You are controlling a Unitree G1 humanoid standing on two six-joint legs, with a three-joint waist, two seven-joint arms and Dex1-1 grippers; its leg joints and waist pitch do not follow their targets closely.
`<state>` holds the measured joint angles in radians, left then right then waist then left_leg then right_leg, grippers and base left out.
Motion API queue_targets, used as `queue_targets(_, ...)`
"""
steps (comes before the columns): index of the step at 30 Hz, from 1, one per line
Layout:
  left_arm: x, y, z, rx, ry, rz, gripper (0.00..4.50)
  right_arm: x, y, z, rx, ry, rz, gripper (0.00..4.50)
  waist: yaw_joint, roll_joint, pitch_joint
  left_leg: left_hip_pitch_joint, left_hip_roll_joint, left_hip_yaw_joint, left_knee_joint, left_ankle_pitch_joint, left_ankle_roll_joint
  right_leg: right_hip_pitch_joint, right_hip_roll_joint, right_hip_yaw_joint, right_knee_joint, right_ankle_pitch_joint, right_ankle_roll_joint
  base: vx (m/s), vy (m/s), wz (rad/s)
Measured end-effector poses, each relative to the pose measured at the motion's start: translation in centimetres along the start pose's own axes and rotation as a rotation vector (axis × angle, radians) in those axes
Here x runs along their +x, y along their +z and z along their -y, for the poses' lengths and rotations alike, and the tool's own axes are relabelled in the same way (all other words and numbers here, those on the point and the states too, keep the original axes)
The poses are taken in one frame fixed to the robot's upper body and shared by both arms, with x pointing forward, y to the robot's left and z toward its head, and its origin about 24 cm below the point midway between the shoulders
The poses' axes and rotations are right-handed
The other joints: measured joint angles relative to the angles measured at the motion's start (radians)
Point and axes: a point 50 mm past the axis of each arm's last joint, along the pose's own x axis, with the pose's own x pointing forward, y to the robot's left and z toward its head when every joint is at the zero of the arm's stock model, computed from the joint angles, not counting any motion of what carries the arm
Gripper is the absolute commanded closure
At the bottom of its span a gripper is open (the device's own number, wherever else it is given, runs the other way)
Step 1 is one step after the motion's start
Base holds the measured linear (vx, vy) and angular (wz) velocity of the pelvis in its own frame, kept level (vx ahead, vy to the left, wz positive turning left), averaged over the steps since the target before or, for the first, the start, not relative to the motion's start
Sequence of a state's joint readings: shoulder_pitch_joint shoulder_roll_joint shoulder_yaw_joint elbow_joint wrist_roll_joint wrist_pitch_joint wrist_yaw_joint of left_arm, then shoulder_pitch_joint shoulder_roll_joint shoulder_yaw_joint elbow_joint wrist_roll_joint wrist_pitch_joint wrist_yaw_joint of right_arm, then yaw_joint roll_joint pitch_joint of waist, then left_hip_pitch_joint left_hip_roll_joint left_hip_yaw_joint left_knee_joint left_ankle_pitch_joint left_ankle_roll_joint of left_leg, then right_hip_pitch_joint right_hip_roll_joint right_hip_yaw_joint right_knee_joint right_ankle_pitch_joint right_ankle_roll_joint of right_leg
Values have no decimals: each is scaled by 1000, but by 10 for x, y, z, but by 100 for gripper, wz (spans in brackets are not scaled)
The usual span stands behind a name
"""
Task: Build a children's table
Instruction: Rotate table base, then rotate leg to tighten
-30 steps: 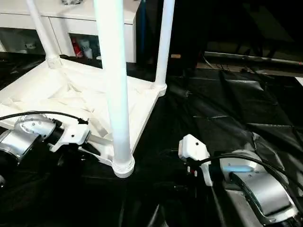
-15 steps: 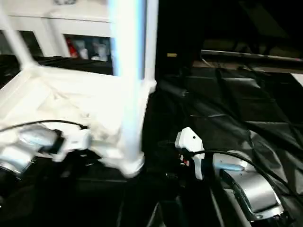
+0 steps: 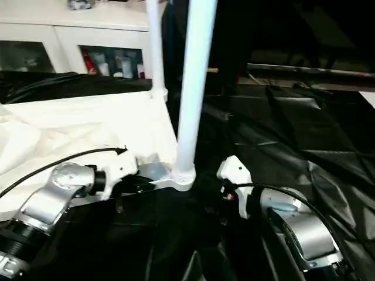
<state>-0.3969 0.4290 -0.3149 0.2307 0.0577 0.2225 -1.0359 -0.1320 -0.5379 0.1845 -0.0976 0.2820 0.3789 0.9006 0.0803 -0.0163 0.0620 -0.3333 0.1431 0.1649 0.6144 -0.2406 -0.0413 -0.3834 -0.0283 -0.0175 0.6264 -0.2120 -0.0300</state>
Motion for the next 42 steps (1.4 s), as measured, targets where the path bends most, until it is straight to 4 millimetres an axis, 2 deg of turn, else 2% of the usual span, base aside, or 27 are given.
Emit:
queue_targets(5, 2, 2, 1, 3, 6, -9, 446, 4, 1, -1, -8, -18, 22, 0, 5, -3, 0, 0, 0, 1, 0, -1, 1, 0, 0, 0, -1, 0, 0, 0, 0, 0)
queue_targets(14, 5, 5, 3, -21, 5, 10, 446, 28, 8, 12, 5, -154, 94, 0, 3, -7, -1, 1, 0, 2, -1, -2, -2, 0, -1, 0, 0, 0, 0, 0, 0, 0)
queue_targets(18, 5, 5, 3, -23, 5, 10, 446, 35, 6, 20, 18, -198, 74, 0, 4, -8, -1, 0, 0, 3, -1, -1, -1, 0, -2, 0, -1, 0, 0, 0, 0, 0)
queue_targets(23, 6, 5, 3, -24, 5, 10, 446, 41, 5, 22, 21, -185, 79, 0, 3, -9, 0, 1, 0, 4, -1, -1, 0, 0, -2, 0, -1, 0, 0, 0, 0, 0)
queue_targets(24, 6, 5, 3, -23, 6, 9, 450, 42, 4, 22, 25, -179, 76, 28, 3, -9, 0, 1, 0, 4, -1, -1, 0, 0, -2, 0, -1, 0, 0, 0, 0, 0)
queue_targets(29, 6, 6, 3, -21, 6, 9, 450, 45, 2, 21, 29, -157, 70, 54, 3, -10, 0, 1, 0, 4, -1, -1, 0, 0, -2, 0, -1, 0, 0, 0, 0, 0)
queue_targets(30, 5, 5, 3, -21, 6, 9, 450, 45, 1, 21, 29, -154, 69, 78, 3, -10, 0, 1, 0, 4, -1, -1, 1, 0, -2, 0, -1, 0, 0, 0, 0, 0)
queue_targets(34, 5, 6, 3, -20, 7, 8, 450, 45, 1, 20, 26, -143, 71, 89, 3, -12, 0, 1, 0, 4, -1, -1, 1, 0, -2, 0, -1, 0, 0, 0, 0, 0)
queue_targets(35, 5, 6, 3, -20, 7, 8, 450, 46, 0, 21, 27, -140, 70, 126, 3, -12, 0, 1, 0, 4, -1, -1, 1, 0, -2, 0, -1, 0, 0, 0, 0, 0)
queue_targets(37, 5, 6, 3, -20, 7, 7, 450, 46, -1, 20, 27, -129, 71, 126, 3, -12, 0, 1, 0, 4, -1, -1, 0, 0, -2, 0, -1, 0, 0, 0, 0, 0)
queue_targets(38, 5, 6, 3, -20, 7, 7, 450, 46, -1, 20, 25, -126, 72, 145, 2, -12, 0, 1, 0, 4, -1, -1, 1, 0, -2, 0, -1, 0, 1, 0, 0, 0)
queue_targets(42, 4, 5, 3, -20, 9, 5, 450, 48, -1, 20, 23, -123, 74, 165, 0, -13, 0, 1, 0, 4, -1, 0, 0, 0, -2, 0, -1, 0, 0, 0, 0, 0)
